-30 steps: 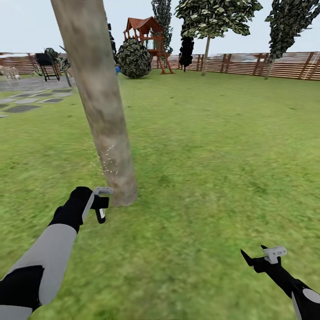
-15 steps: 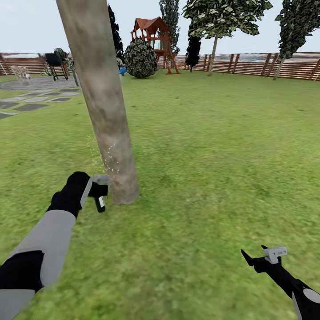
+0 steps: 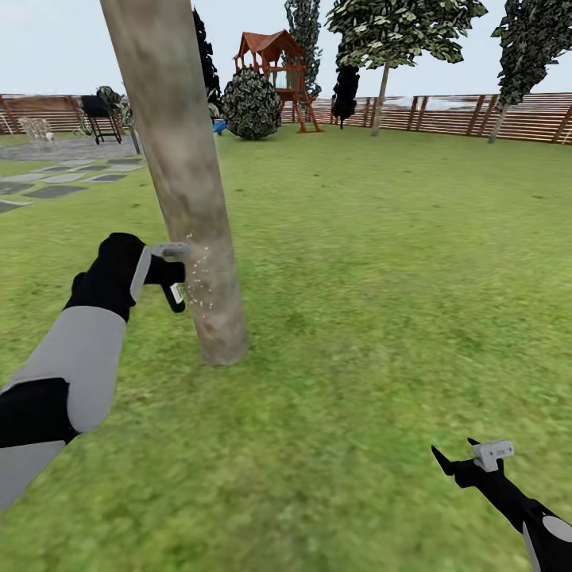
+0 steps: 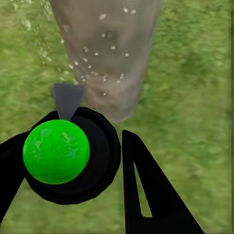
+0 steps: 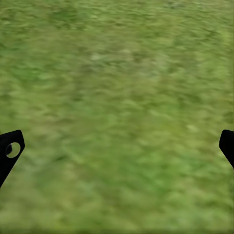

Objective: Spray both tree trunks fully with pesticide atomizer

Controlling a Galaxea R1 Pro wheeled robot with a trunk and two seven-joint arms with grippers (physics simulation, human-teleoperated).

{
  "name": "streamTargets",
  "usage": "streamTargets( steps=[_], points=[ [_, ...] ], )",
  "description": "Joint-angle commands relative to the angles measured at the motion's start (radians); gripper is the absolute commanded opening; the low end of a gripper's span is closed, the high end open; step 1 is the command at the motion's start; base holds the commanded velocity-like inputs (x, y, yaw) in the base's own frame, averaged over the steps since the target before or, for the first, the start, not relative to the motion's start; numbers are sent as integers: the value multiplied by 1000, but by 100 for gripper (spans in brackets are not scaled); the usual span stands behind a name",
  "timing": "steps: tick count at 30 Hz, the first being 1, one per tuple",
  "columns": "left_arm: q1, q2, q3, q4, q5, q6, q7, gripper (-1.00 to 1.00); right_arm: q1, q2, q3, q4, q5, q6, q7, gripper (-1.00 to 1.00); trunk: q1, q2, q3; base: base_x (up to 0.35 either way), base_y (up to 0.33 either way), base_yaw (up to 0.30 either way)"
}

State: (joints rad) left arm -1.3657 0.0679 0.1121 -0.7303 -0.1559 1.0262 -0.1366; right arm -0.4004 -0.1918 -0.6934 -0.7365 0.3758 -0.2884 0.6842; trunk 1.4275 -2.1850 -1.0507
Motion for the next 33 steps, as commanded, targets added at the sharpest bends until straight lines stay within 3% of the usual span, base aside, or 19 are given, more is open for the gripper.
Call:
streamTargets(
  steps=[1,5,9,14,15,17,19,22,26,27,30,33],
  points=[
    [-2,0,0,0,-1,0,0,-100,0,0,0,0,0,0,0,100,0,0,0,0,0,0],
    [-40,0,-1,1,-2,1,0,-100,0,0,0,0,0,0,0,100,0,0,0,0,0,0],
    [-32,0,-3,1,-2,2,0,-100,0,0,0,0,0,0,0,100,0,0,0,0,0,0],
    [75,4,-4,-1,0,-7,-7,-100,0,0,0,0,0,0,0,100,0,0,0,0,0,0],
    [112,4,-6,-1,1,-13,-43,-100,0,0,1,0,1,0,0,100,0,0,0,0,0,0],
    [129,7,-15,-1,-4,-16,-121,-100,0,0,1,0,1,0,0,100,0,0,0,0,0,0],
    [135,8,-31,-2,-16,-17,-162,-100,0,0,1,0,1,0,0,100,0,0,0,0,0,0],
    [209,7,-48,-6,-32,-23,-176,-100,0,0,1,0,1,0,0,100,0,0,0,0,0,0],
    [336,4,-58,-1,-40,-138,-159,-100,0,0,2,0,0,0,0,100,0,0,0,0,0,0],
    [395,-3,-53,0,-38,-217,-85,-100,0,0,2,0,1,0,0,100,0,0,0,0,0,0],
    [436,-17,-50,7,-26,-259,0,-100,0,0,2,0,0,0,0,100,0,0,0,0,0,0],
    [475,-29,-43,36,-26,-323,28,-100,0,0,2,0,0,-1,1,100,0,0,0,0,0,0]
  ],
)
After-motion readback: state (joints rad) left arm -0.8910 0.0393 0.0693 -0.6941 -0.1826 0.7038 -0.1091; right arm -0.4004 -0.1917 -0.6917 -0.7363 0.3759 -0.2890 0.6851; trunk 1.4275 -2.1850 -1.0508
